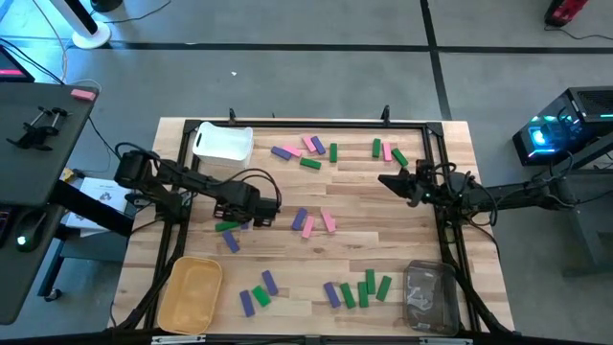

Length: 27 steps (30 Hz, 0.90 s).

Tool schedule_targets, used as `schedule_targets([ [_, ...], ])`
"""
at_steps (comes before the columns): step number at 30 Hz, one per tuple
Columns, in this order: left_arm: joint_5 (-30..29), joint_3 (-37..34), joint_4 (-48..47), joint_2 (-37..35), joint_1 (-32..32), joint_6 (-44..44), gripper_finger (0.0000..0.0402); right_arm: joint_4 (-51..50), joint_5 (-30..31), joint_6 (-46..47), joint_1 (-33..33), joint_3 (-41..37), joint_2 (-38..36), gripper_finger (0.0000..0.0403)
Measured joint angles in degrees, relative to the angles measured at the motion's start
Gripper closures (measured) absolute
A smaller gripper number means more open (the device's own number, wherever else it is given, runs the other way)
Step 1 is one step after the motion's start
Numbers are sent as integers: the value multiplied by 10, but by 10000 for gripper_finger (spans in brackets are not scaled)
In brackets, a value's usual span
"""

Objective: Sort blocks
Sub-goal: Put the violet block into the yellow bin

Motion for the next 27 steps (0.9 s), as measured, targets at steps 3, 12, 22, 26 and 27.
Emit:
schedule_targets([
  [3,-20,0,-1,0,-15,-29,133,-6,0,0,0,0,0,403],
  [12,-18,0,42,31,-3,-37,133,-9,1,-4,0,0,0,403],
  [22,5,-2,84,35,4,-30,134,-9,1,-6,0,0,0,403],
  [26,10,-1,100,35,-2,-29,151,-9,11,-15,0,0,0,403],
  [27,11,-1,103,35,-3,-28,159,-9,13,-15,0,0,0,403],
])
